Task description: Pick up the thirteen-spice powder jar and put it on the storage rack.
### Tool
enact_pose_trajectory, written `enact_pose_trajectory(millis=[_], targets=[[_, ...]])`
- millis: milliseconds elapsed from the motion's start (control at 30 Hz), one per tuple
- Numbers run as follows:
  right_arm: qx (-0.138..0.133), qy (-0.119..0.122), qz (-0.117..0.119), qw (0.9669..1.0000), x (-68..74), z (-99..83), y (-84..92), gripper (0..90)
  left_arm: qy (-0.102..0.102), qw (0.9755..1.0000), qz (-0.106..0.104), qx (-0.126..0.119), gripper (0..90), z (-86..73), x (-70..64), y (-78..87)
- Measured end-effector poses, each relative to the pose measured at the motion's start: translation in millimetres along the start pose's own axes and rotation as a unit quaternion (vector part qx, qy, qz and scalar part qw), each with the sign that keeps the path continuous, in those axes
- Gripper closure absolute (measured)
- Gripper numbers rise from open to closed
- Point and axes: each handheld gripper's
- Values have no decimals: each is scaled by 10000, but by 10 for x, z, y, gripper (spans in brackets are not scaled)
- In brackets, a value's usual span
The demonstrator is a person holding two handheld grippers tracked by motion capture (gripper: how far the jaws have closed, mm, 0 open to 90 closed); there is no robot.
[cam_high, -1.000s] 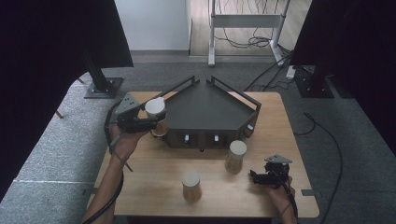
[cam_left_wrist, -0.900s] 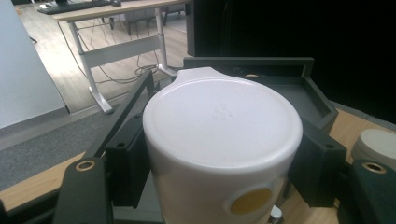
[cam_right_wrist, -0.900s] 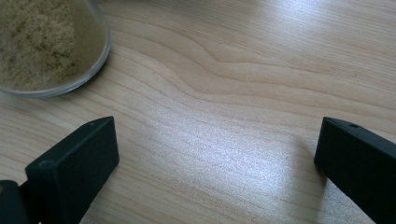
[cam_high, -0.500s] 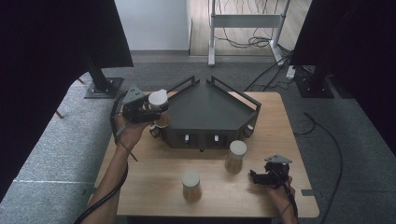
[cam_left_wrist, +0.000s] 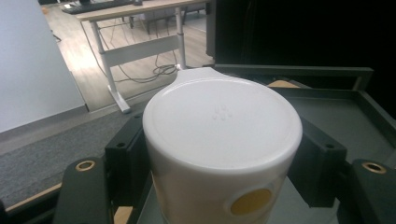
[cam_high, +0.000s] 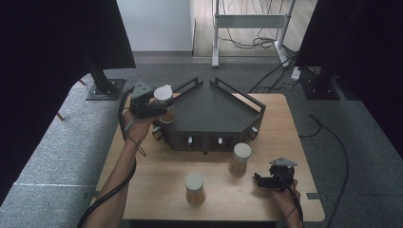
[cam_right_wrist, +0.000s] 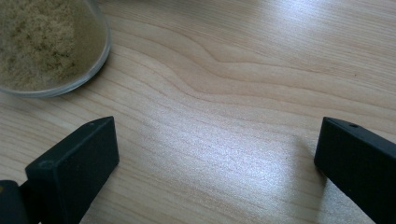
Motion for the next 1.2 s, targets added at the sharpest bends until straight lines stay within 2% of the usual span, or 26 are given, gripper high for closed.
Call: enact_pose_trajectory(millis=[267,767,933,1133,1200], targets=[[-2,-9,2,10000,1,0,0,0,122,9998,136,-18,309,20,9,-132],[-2,-9,2,10000,1,0,0,0,266,9996,123,27,308,6,-35,-342],[-1,-4,1,10000,0,0,0,0,244,9995,179,124,309,4,-71,-398],[0,-4,2,10000,0,0,0,0,451,9988,156,100,307,-37,-27,-413],[-1,-3,2,10000,0,0,0,0,464,9988,132,97,306,-40,-12,-411]])
Point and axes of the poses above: each handheld gripper's, and its own axes: y roughly backward along the jaws, z roughly out of its top, x roughly to its left, and after that the axes turned 7 degrees about x, right-handed
